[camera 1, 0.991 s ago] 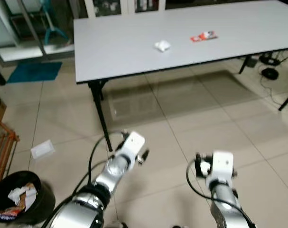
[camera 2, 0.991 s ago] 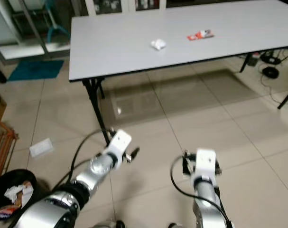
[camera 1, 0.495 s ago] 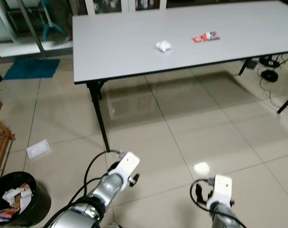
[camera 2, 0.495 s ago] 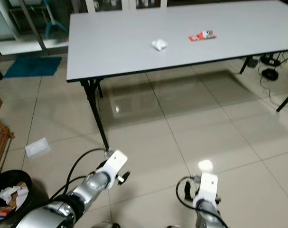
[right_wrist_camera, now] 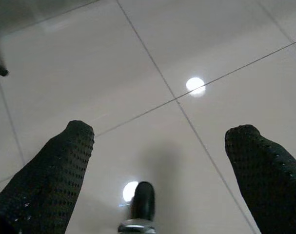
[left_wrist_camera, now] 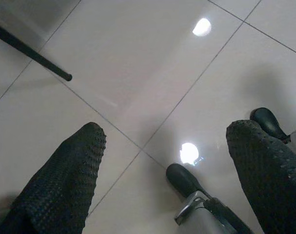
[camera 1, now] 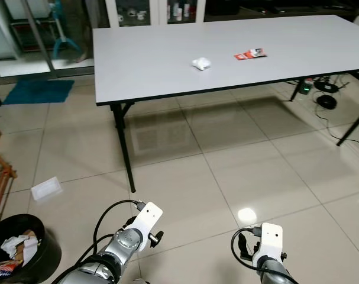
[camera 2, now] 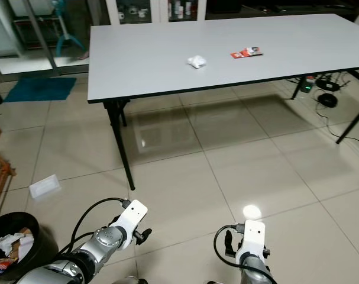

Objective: Picking trash to rubbish bin

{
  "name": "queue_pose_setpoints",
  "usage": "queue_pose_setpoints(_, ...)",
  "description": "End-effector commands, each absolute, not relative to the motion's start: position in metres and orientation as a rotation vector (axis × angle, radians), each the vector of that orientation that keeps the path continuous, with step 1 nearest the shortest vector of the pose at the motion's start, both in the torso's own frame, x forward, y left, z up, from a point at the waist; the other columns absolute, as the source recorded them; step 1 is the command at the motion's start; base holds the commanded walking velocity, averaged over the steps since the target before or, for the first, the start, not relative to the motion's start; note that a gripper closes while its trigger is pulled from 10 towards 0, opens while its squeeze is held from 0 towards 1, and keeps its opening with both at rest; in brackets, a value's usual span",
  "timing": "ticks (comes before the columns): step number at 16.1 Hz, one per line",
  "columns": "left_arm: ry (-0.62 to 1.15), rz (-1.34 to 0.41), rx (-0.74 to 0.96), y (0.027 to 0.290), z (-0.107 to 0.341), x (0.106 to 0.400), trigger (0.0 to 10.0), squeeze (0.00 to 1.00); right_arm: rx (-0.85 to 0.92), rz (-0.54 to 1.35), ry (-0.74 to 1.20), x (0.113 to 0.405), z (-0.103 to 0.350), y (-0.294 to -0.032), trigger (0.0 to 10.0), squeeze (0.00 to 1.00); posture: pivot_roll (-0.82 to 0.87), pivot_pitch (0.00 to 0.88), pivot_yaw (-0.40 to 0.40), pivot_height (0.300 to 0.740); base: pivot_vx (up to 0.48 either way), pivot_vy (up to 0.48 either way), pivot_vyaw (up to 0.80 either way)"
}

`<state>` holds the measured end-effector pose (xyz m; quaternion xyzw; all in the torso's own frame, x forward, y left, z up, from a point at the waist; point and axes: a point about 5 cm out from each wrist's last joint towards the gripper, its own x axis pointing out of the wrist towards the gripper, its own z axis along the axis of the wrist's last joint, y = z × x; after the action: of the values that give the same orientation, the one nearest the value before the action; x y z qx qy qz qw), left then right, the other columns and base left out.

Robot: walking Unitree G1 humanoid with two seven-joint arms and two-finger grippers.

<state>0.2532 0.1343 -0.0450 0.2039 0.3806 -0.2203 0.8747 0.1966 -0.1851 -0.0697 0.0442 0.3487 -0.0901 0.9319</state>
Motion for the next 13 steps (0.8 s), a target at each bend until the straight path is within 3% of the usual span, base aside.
queue_pose_setpoints(1,0.791,-0.466,0.426,0.133,-0.046,0.251,10.0,0.00,0.089,-0.205,0.726,0.194,-0.071,-0.189,10.0,0.00,0.07,0.029,-0.025,0.740,0.000,0.000,0.00)
queue_pose_setpoints(13,0.817,-0.576,0.524,0.136,-0.051,0.243,10.0,0.00,0.060,-0.172,0.767,0.185,-0.079,-0.166,10.0,0.00,0.08,0.023,-0.011,0.740,0.000,0.000,0.00)
